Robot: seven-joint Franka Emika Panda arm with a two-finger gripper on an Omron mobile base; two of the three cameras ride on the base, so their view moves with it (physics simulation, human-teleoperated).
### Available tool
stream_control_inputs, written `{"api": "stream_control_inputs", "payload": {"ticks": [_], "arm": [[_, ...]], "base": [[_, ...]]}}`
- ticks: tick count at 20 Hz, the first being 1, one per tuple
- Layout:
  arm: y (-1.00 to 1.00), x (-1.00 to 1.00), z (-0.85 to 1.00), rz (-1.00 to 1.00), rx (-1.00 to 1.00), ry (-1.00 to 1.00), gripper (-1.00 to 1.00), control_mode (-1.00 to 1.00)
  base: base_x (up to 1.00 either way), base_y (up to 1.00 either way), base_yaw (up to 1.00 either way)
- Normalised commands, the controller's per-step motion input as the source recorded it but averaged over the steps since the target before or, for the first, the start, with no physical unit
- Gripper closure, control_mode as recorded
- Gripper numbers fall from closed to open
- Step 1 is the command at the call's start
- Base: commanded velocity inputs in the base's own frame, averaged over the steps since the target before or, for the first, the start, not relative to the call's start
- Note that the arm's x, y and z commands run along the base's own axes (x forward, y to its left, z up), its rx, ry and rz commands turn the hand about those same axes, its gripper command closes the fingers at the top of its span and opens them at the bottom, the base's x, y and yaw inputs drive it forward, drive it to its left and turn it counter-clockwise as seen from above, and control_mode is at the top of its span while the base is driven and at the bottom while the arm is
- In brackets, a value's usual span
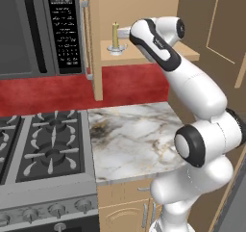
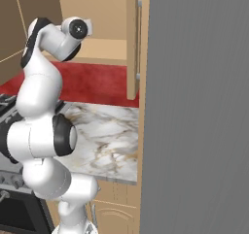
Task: Get the candle and the beer from the cabinet and move them to the dining counter.
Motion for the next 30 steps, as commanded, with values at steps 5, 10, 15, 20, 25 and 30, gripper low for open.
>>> {"api": "stream_control_inputs", "payload": {"ticks": [5, 10, 15, 20, 25, 30], "arm": [[0.00, 0.17, 0.00, 0.00, 0.00, 0.00, -1.00, -1.00], [0.08, 0.22, 0.00, 0.00, 0.00, 0.00, -1.00, -1.00], [0.10, 0.17, 0.00, 0.00, 0.00, 0.00, -1.00, -1.00], [0.09, 0.06, 0.00, 0.00, 0.00, 0.00, -1.00, -1.00], [0.11, 0.00, 0.00, 0.01, 0.00, 0.01, -1.00, -1.00], [0.10, 0.00, 0.00, 0.01, 0.00, 0.01, -1.00, -1.00]], "base": [[0.00, 0.00, 0.00], [0.00, 0.00, 0.00], [0.00, 0.00, 0.00], [0.00, 0.00, 0.00], [0.00, 0.00, 0.00], [0.00, 0.00, 0.00]]}}
